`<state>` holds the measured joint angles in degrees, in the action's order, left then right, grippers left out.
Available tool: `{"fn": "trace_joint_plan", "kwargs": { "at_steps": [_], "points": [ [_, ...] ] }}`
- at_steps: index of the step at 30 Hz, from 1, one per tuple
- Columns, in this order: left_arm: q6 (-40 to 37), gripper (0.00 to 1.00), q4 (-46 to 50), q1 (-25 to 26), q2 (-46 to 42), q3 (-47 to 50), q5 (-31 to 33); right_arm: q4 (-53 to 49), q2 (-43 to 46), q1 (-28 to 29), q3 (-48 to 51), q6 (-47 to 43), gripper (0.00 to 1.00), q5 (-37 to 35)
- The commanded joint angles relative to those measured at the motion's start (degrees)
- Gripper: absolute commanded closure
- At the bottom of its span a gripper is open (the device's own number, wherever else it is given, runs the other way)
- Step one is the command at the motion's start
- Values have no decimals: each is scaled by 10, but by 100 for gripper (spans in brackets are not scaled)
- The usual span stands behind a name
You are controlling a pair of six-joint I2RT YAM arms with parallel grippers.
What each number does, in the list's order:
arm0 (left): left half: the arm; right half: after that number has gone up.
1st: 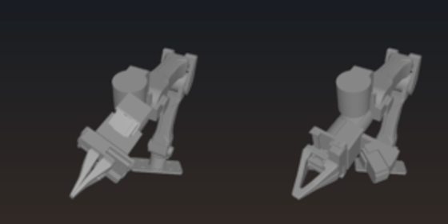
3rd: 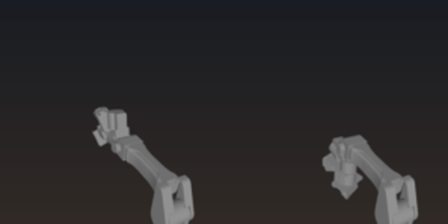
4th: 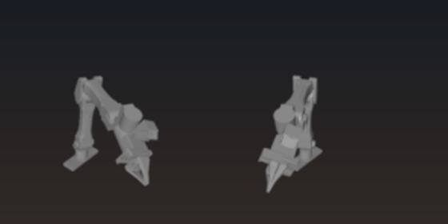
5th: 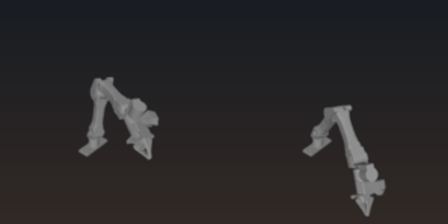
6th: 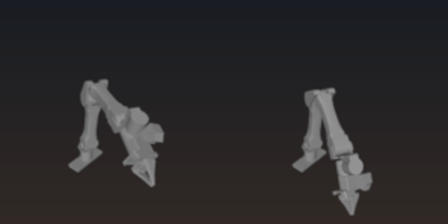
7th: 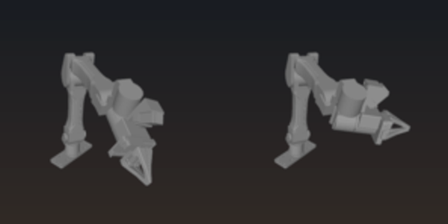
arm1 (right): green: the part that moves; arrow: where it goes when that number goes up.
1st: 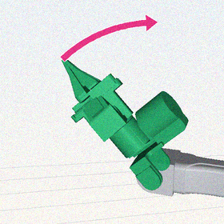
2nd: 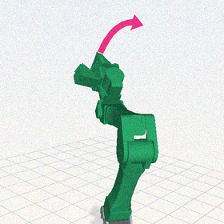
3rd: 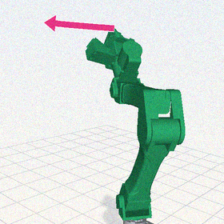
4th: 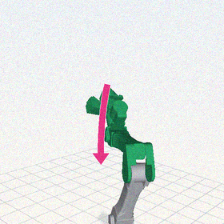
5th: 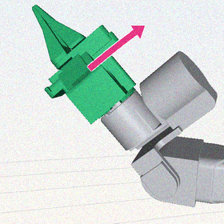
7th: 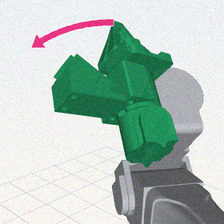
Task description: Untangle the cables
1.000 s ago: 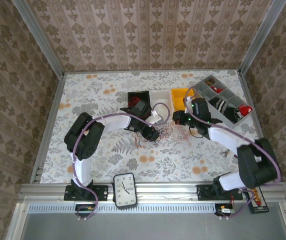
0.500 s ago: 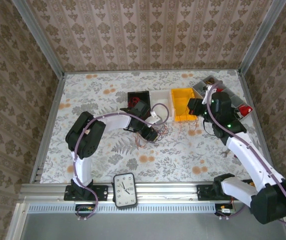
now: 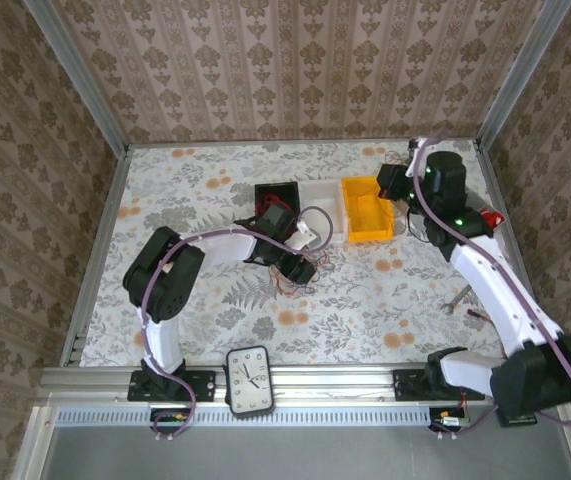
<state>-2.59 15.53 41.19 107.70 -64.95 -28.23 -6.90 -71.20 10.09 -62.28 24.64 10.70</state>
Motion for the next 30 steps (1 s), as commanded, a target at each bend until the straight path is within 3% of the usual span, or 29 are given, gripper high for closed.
{"fn": "trace_joint_plan", "kwargs": {
  "at_steps": [1,7,15,26,30],
  "points": [
    [30,43,-45,-4,-57,7,35,39,-51,-3,-15,15,100,23],
    [78,36,-112,-11,-120,19,73,66,-160,-6,-55,25,100,49],
    [109,34,-142,-32,-147,43,84,80,-256,-33,-81,32,100,13],
    [117,34,-145,-35,-131,48,74,53,-245,-69,-73,-3,100,-80],
    [122,34,-147,-35,-125,48,69,50,-238,-73,-67,-9,100,-85]
  ]
}}
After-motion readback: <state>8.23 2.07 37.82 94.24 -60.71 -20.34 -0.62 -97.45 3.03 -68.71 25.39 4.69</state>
